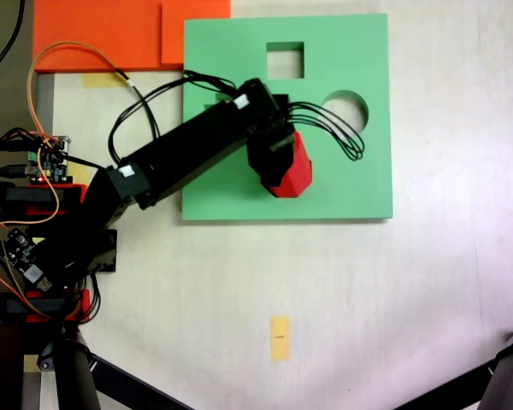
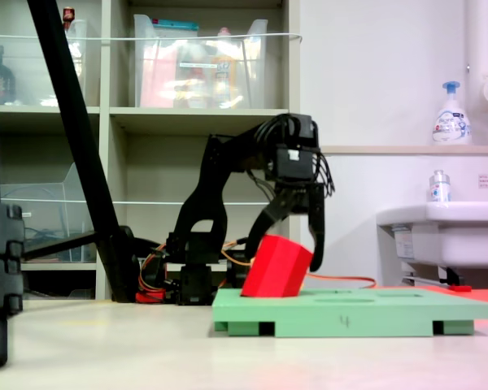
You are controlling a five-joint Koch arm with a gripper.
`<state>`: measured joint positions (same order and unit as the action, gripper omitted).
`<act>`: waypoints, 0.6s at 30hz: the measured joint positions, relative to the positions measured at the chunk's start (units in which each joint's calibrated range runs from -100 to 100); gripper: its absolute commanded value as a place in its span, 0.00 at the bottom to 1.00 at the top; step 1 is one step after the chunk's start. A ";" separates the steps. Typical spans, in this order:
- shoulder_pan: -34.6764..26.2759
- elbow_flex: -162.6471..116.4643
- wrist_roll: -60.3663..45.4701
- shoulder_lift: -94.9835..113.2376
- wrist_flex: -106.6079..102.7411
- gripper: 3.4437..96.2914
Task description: Put the octagonal pillar block into the corresponding hole
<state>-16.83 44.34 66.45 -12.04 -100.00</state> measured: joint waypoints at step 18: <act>-0.39 0.10 -1.71 0.14 0.00 0.30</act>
<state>-17.22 44.44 64.74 -11.90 -100.00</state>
